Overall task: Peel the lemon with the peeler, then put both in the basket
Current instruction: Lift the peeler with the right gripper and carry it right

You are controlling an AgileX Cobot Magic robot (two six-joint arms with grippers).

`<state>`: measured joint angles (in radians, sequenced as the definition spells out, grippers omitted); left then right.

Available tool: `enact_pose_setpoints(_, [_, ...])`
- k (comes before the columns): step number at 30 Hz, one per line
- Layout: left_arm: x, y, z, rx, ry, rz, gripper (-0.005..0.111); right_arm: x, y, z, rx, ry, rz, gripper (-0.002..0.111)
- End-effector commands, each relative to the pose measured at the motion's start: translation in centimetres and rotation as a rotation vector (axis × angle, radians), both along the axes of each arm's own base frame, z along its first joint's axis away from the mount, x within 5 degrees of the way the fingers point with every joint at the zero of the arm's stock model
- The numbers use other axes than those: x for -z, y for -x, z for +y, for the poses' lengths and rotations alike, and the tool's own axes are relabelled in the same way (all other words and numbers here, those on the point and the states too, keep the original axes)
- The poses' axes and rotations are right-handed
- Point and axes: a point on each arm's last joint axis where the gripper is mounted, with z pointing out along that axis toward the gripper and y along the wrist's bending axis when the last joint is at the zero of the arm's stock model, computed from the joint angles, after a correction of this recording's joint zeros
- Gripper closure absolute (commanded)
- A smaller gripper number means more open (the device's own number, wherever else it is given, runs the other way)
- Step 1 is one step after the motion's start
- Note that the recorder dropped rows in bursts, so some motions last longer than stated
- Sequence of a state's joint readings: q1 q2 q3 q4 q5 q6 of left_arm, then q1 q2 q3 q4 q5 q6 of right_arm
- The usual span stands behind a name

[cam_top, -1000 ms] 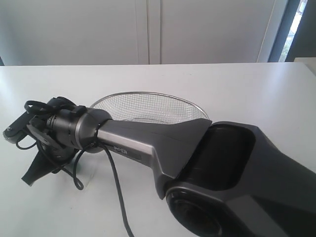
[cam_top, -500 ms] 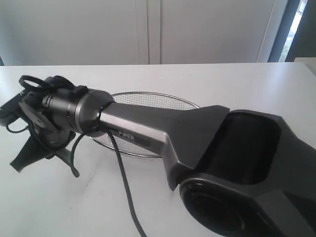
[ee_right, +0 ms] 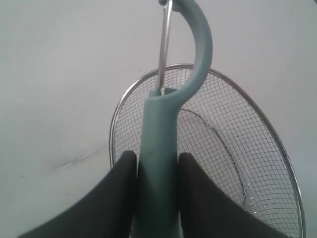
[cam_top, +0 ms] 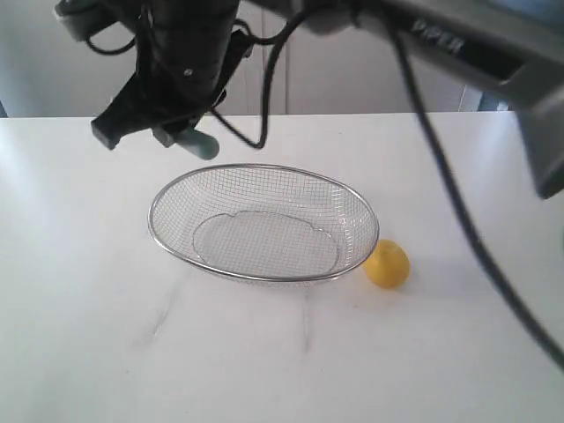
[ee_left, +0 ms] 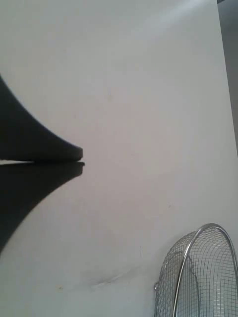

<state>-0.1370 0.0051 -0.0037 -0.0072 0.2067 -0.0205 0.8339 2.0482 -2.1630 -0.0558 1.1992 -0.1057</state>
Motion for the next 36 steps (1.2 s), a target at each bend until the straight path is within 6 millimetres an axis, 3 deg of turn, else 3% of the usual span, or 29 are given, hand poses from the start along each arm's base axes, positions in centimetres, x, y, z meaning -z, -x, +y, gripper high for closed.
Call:
enact_pose_setpoints(1, [0.1, 0.0, -0.1, 0.005, 0.011, -0.005, 0.107, -4.0, 0.9, -3.0, -0.047, -0.114, 0.027, 0.108])
enact_pose_setpoints(6, [0.1, 0.0, -0.1, 0.005, 0.011, -0.005, 0.107, -5.0, 3.5, -7.6, -0.015, -0.081, 0.048, 0.108])
enact_pose_setpoints(11, [0.1, 0.0, -0.1, 0.005, 0.011, -0.005, 0.107, -2.8, 6.7, -10.9, 0.005, -0.011, 0.113, 0.108])
enact_pose_setpoints(20, [0.1, 0.0, -0.1, 0.005, 0.011, -0.005, 0.107, 0.1, 11.8, -17.2, 0.148, -0.001, 0.059, 0.108])
enact_pose_setpoints(29, [0.1, 0.0, -0.1, 0.005, 0.011, -0.005, 0.107, 4.0, 14.5, -23.1, 0.293, -0.029, 0.02, 0.108])
enact_pose_setpoints(36, [0.1, 0.0, -0.1, 0.005, 0.011, -0.005, 0.107, 8.5, 15.3, -25.4, 0.39, -0.024, 0.02, 0.108])
